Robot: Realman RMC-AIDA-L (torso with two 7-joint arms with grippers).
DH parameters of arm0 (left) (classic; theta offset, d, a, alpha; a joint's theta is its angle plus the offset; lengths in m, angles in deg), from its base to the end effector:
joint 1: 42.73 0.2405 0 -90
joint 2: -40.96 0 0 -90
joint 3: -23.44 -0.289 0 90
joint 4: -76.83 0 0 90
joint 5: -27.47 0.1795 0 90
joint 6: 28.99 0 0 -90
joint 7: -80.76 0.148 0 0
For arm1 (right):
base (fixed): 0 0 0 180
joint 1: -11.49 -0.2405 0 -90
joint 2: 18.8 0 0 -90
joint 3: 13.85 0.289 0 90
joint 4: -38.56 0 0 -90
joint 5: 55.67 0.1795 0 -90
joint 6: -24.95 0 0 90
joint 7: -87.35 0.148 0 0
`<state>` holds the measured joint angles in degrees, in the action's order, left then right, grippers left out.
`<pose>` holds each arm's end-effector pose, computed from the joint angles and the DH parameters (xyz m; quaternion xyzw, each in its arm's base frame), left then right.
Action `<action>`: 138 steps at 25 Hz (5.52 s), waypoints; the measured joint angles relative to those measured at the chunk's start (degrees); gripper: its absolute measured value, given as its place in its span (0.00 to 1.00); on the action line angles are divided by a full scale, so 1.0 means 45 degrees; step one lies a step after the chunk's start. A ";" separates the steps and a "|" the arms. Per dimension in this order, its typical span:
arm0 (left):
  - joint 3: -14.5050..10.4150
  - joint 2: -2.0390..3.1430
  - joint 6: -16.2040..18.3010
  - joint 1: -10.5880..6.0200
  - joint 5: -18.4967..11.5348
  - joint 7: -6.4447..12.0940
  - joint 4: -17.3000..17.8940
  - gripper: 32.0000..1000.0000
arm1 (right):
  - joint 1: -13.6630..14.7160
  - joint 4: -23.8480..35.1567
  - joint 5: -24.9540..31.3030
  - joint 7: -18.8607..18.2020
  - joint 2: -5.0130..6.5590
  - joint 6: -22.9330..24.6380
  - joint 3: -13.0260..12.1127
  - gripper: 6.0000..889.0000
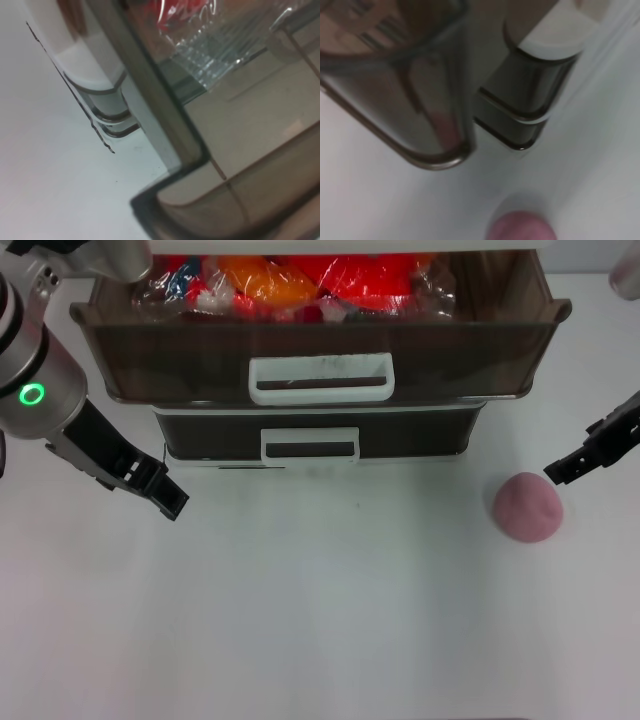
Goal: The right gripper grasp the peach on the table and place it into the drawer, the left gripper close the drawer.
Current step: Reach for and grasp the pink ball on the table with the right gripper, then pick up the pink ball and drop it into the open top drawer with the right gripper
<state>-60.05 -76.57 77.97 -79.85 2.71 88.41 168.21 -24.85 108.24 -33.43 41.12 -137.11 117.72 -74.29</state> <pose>-0.1894 0.3254 0.0108 -0.8381 -0.4359 0.2381 0.2256 0.2661 0.3533 0.0209 -0.8900 0.3658 -0.1956 0.1893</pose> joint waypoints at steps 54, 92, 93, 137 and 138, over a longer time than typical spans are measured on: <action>-0.0020 -0.0020 -0.0030 0.0000 -0.0005 0.0008 -0.0002 0.81 | 0.0339 -0.4860 0.1930 -0.1306 0.0022 -0.4675 -0.0062 0.26; 0.0048 0.0003 -0.0028 0.0113 -0.0005 0.0033 0.0012 0.81 | 0.0752 0.6669 0.4246 0.0658 0.1687 0.2806 0.4244 0.09; 0.0039 0.0004 -0.0024 0.0116 -0.0004 0.0032 0.0014 0.81 | 0.0777 0.6924 0.5052 0.1004 0.1913 0.2822 0.4168 0.09; -0.0024 0.0000 -0.0019 -0.0151 -0.0044 0.0035 0.0024 0.81 | -0.2534 0.2951 0.7773 -0.0223 0.0867 0.2106 0.1472 0.24; -0.0025 0.0001 -0.0019 -0.0152 -0.0045 0.0035 0.0024 0.81 | -0.2541 0.2949 0.7773 -0.0222 0.0865 0.2107 0.1467 0.25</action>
<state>-60.16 -76.57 77.89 -80.53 2.51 88.57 168.32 -36.28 121.51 1.55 40.12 -133.21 127.20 -67.69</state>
